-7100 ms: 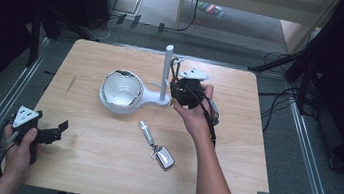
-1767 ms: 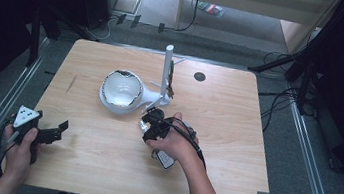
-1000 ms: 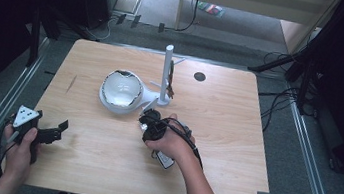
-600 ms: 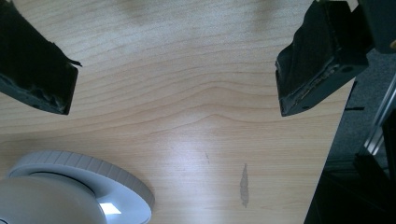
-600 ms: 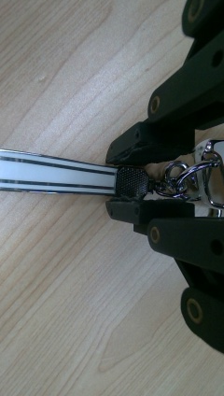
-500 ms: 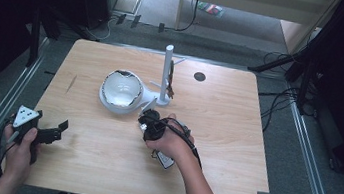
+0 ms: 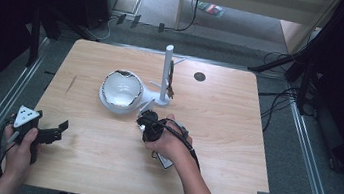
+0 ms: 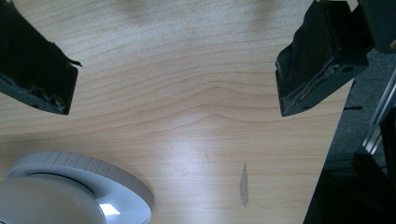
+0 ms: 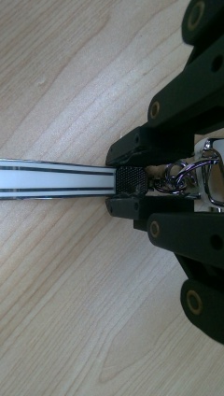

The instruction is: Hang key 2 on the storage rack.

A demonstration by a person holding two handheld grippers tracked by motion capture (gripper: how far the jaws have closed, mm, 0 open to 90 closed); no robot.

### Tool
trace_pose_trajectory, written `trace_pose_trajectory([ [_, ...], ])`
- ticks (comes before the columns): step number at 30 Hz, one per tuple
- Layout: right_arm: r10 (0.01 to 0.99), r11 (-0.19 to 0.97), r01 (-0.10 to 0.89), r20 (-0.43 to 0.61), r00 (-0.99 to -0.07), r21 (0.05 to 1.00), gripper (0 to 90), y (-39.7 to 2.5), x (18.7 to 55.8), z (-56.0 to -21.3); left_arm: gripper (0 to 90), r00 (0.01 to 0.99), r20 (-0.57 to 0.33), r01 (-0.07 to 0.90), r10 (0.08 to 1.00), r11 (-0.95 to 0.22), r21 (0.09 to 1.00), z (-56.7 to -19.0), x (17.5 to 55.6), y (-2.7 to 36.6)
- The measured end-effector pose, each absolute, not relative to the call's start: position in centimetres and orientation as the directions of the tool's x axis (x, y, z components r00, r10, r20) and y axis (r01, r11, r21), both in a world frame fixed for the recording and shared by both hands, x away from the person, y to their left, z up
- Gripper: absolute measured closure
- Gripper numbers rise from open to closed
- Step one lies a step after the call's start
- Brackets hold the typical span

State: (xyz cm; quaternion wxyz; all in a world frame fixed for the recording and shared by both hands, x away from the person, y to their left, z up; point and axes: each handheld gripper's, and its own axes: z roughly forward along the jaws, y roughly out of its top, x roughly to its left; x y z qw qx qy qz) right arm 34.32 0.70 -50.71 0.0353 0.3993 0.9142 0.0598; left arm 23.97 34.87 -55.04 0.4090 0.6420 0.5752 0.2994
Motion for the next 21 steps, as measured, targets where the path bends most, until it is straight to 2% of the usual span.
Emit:
trace_pose_trajectory([
  [12, 0.754, 0.646, 0.746, 0.013, -0.656, 0.165, 76.1, 0.3, 34.1, -50.7, 0.0, 0.16, -0.089, 0.493, 0.983, -0.001, 0.87, -55.0, 24.0, 34.9],
  [21, 0.767, 0.62, 0.74, 0.0, -0.642, 0.262, 76.1, -0.8, 34.0, -49.1, 0.0, 0.16, -0.087, 0.495, 0.983, -0.004, 0.869, -55.0, 24.0, 34.9],
])
